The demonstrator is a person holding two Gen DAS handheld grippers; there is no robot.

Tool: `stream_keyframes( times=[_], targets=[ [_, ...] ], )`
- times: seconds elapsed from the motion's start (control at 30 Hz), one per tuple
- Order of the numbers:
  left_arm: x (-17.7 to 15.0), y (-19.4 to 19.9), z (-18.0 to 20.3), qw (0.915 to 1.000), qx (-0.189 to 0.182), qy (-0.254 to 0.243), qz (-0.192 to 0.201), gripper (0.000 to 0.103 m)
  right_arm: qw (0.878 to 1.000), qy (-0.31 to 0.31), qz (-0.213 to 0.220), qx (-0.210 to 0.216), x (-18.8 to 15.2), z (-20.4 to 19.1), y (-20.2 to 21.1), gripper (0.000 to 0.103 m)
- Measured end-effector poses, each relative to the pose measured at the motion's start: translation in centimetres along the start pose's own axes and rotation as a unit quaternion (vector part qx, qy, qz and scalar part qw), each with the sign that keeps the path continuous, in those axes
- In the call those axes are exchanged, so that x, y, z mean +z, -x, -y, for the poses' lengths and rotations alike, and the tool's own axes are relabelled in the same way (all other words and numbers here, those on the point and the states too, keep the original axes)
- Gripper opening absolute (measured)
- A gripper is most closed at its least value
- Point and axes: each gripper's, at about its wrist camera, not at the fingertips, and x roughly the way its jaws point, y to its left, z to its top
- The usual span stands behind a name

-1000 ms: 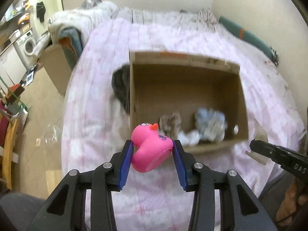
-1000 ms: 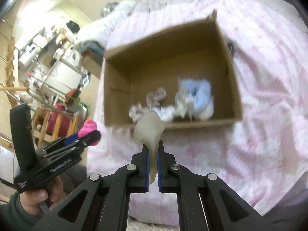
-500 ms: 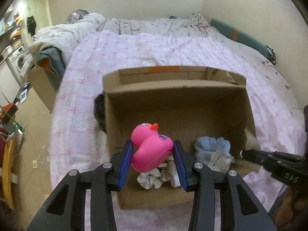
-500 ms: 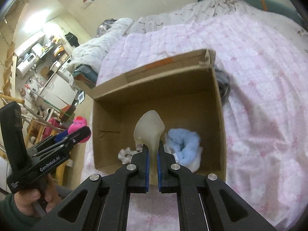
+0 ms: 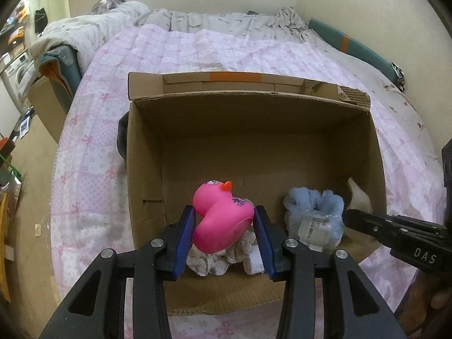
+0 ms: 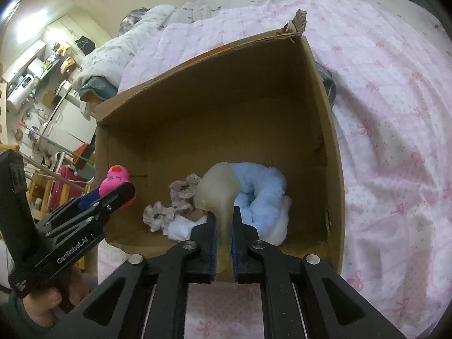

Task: Organize soft objects
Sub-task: 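Carry the pink duck and beige piece in both tools over the box, then open the left tool dropping the pink duck while the right tool drops the beige piece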

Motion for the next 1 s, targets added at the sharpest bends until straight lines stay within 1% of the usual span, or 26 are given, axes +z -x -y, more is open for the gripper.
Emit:
stream_keyframes(
  times=[0.03,0.07,0.1,0.13,0.2,0.23,0.3,0.4,0.5,0.53,0.6,0.63,0.7,0.77,0.83,0.93,0.97,1.0],
  targets=[
    [0.1,0.0,-0.1,1.0000,-0.001,0.003,0.000,0.038,1.000,-0.001,0.004,0.002,0.1,0.0,0.1,0.010],
    [0.1,0.1,-0.2,1.0000,-0.002,0.006,0.000,0.038,1.000,-0.001,0.008,0.003,0.2,-0.1,0.3,0.013],
    [0.2,0.1,-0.2,1.0000,-0.002,0.008,0.001,0.038,1.000,0.000,0.015,0.001,0.2,-0.2,0.5,0.024],
    [0.2,0.1,-0.3,1.0000,-0.001,0.009,0.001,0.038,1.000,0.000,0.022,0.000,0.3,-0.2,0.8,0.030],
    [0.3,0.1,-0.4,0.9999,-0.003,0.012,0.001,0.038,0.999,-0.005,0.040,0.004,0.4,-0.2,1.5,0.070],
    [0.3,0.1,-0.3,0.9999,-0.003,0.012,0.001,0.038,0.998,-0.005,0.055,0.005,0.4,-0.2,2.0,0.072],
    [0.2,0.1,-0.3,0.9999,-0.001,0.012,0.001,0.038,0.998,0.001,0.067,-0.002,0.5,-0.3,2.6,0.072],
    [0.1,0.0,-0.2,0.9999,0.000,0.012,0.002,0.038,0.998,-0.005,0.066,-0.012,0.4,0.0,2.7,0.073],
    [0.1,0.1,-0.2,0.9998,0.000,0.015,0.009,0.040,0.998,-0.013,0.060,-0.012,0.6,0.4,2.5,0.073],
    [0.0,0.1,-0.2,0.9998,-0.001,0.017,0.010,0.043,0.998,-0.014,0.060,-0.013,0.5,0.5,2.5,0.073],
    [0.0,0.1,-0.2,0.9998,-0.006,0.020,0.006,0.063,0.998,-0.016,0.060,-0.014,0.7,0.5,2.3,0.073],
    [0.1,0.1,-0.2,0.9997,-0.006,0.021,0.007,0.065,0.998,-0.016,0.059,-0.014,0.9,0.3,2.1,0.073],
    [0.0,0.4,-0.1,0.9996,-0.008,0.022,0.015,0.066,0.998,-0.016,0.056,-0.015,0.8,0.2,2.1,0.073],
    [0.1,0.5,0.0,0.9996,-0.012,0.022,0.013,0.067,0.998,-0.013,0.054,-0.017,0.8,0.1,2.0,0.073],
    [0.2,0.6,0.2,0.9997,-0.003,0.018,0.013,0.068,0.998,-0.008,0.054,-0.019,0.8,-0.1,1.9,0.076],
    [0.5,1.5,0.1,0.9994,0.013,0.016,0.029,0.068,0.998,-0.002,0.060,-0.030,0.8,-0.4,2.0,0.087],
    [0.5,2.0,0.0,0.9990,0.017,0.017,0.038,0.068,0.997,-0.001,0.066,-0.032,0.8,-0.5,2.2,0.095],
    [0.6,2.6,-0.1,0.9985,0.021,0.018,0.048,0.068,0.997,-0.001,0.073,-0.034,0.8,-0.6,2.4,0.100]
  ],
)
